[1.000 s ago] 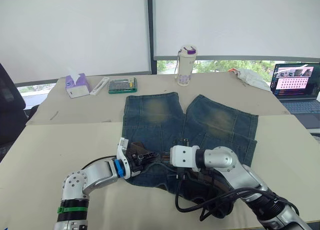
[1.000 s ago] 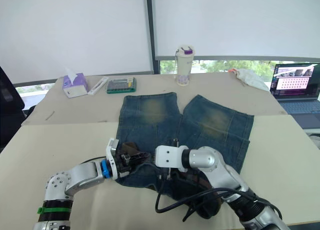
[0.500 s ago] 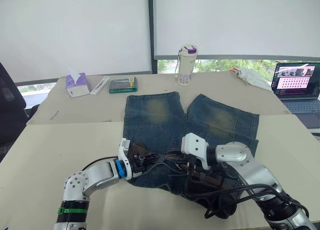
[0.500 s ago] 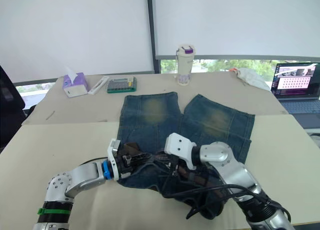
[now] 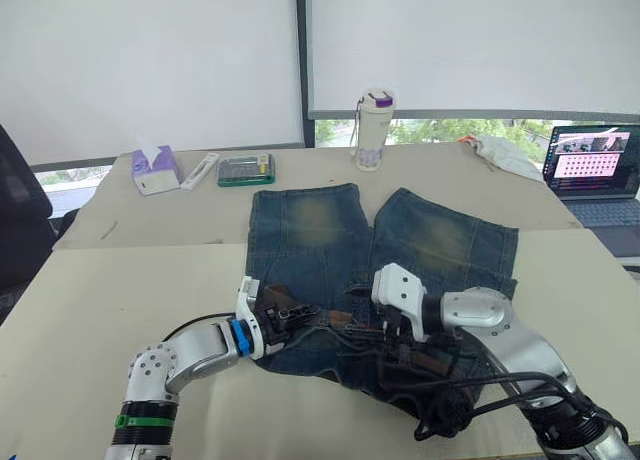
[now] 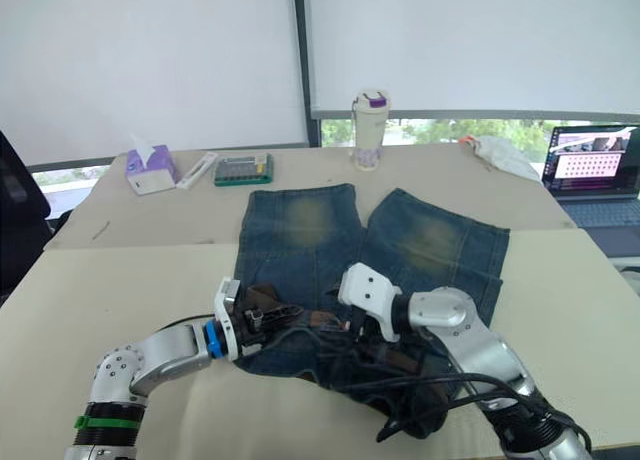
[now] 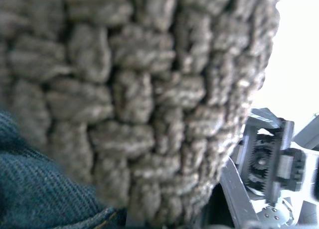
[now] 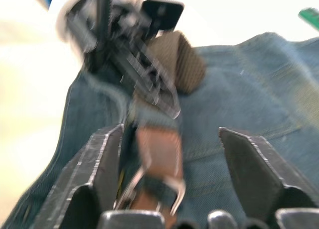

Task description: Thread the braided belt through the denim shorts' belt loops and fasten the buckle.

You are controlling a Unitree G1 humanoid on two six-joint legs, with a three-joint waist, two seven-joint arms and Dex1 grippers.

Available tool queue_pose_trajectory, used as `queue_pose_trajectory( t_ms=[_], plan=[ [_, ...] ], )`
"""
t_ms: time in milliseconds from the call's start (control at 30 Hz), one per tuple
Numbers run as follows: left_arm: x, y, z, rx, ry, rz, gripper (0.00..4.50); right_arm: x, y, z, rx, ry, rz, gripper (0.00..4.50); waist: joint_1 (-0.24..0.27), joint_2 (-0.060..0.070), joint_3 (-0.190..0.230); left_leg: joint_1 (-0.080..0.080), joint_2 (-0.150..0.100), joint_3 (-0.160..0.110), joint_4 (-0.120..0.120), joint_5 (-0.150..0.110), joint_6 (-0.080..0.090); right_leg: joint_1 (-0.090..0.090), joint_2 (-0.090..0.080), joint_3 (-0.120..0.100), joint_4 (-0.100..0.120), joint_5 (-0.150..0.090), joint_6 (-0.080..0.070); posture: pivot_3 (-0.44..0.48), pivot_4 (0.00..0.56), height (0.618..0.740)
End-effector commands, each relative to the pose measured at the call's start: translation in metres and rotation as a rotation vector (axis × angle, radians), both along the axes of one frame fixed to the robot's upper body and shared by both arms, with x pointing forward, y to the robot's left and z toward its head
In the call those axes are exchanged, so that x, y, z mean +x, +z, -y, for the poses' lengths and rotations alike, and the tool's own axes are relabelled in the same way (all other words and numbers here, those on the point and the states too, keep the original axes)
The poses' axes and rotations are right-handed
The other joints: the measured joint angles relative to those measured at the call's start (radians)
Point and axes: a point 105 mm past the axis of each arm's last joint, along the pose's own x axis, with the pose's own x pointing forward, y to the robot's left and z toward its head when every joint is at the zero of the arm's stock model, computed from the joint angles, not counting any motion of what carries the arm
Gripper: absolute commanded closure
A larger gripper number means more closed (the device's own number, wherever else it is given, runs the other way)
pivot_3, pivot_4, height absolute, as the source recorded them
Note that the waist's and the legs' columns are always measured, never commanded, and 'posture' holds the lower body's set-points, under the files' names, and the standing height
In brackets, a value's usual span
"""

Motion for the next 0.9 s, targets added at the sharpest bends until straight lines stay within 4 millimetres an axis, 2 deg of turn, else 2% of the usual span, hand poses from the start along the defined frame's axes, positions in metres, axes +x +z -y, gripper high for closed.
queue_pose_trajectory(
  t_ms=[33,233,433,567,900],
  plan=[
    [-0.003,0.005,0.004,-0.01,-0.019,0.019,4.5,0.007,0.012,-0.004,-0.042,0.002,0.146,1.17,-0.001,0.0,0.0,0.0,0.0,0.0,0.0,0.0,0.0,0.0,0.0,0.0,0.0,0.0,0.0,0.0,0.15,0.74],
    [-0.001,0.008,0.006,-0.013,-0.022,0.025,4.5,0.015,-0.005,-0.009,-0.163,0.047,0.218,1.17,-0.001,0.0,0.0,0.0,0.0,-0.001,0.0,0.0,-0.001,0.0,0.0,-0.001,0.0,0.0,0.0,0.0,0.15,0.74],
    [-0.001,0.01,0.007,-0.015,-0.018,0.027,4.5,0.01,-0.008,-0.015,-0.165,0.09,0.222,1.17,0.0,0.0,0.0,0.0,0.0,-0.001,0.0,0.001,-0.001,0.0,0.0,-0.001,0.0,0.0,0.0,0.0,0.15,0.74],
    [-0.001,0.011,0.008,-0.019,-0.013,0.021,4.5,0.007,-0.017,-0.017,-0.203,0.124,0.227,1.17,0.0,0.0,0.0,0.0,0.0,-0.001,0.0,0.001,-0.001,0.0,0.0,-0.001,0.0,0.0,0.0,0.0,0.15,0.74],
    [-0.003,0.01,0.009,-0.022,-0.015,0.011,4.5,0.008,-0.006,-0.024,-0.123,0.101,0.246,1.17,-0.001,0.0,0.0,0.0,0.0,-0.001,0.0,0.001,-0.001,0.0,0.0,-0.002,0.0,0.0,0.0,0.0,0.15,0.74]
  ],
)
